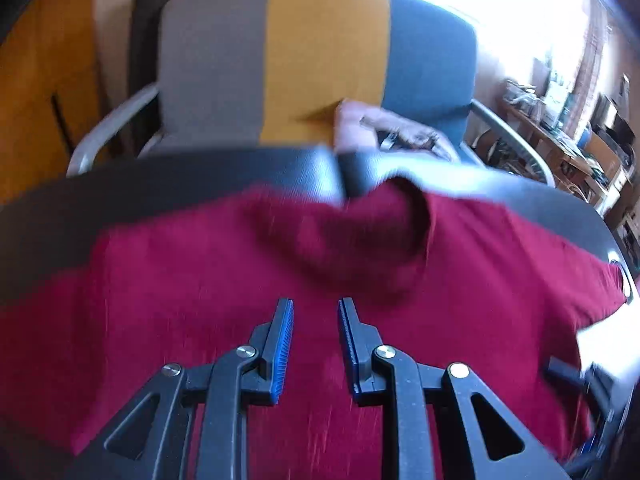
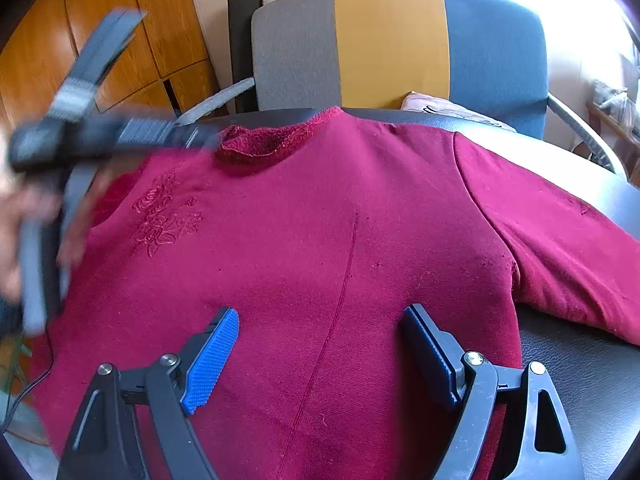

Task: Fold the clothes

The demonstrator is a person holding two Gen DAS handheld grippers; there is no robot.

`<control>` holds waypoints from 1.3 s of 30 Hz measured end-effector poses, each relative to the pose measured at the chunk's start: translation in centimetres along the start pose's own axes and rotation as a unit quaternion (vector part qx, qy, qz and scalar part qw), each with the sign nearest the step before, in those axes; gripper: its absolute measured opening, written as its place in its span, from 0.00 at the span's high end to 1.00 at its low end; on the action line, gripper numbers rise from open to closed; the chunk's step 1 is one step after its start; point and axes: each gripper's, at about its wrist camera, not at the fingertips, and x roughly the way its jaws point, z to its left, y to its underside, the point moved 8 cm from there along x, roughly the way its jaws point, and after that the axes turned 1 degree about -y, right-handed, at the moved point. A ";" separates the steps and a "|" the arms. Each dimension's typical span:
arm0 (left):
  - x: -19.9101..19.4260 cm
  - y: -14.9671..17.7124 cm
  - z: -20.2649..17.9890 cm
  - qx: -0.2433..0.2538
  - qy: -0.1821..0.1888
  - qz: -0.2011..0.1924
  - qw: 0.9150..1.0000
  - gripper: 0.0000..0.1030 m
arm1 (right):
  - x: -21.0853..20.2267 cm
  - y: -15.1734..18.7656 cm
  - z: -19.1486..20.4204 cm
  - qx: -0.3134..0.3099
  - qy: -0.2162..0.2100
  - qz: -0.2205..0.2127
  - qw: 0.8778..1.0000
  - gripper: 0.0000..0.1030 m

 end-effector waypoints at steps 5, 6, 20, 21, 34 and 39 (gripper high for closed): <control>-1.0 3.5 1.2 -0.013 -0.020 -0.025 0.999 0.77 | -0.8 -0.6 -1.1 0.034 -0.023 -0.004 0.999 0.28; -1.1 3.7 1.2 -0.014 -0.022 -0.026 0.999 0.77 | -1.4 -0.7 -2.2 0.054 -0.022 -0.006 0.998 0.48; -1.1 3.8 1.3 -0.017 -0.021 -0.033 0.999 0.75 | -19.0 9.6 -34.2 0.425 0.181 -0.121 0.879 0.41; -1.1 3.8 1.3 -0.017 -0.020 -0.033 0.999 0.75 | -19.9 10.3 -36.2 0.438 0.202 -0.123 0.867 0.41; -1.3 3.9 1.4 -0.014 -0.026 -0.034 0.999 0.75 | -15.8 6.4 -40.5 0.352 0.281 -0.063 0.891 0.46; -1.5 4.0 1.3 -0.014 -0.026 -0.034 0.999 0.75 | -15.4 5.8 -40.3 0.333 0.276 -0.047 0.900 0.89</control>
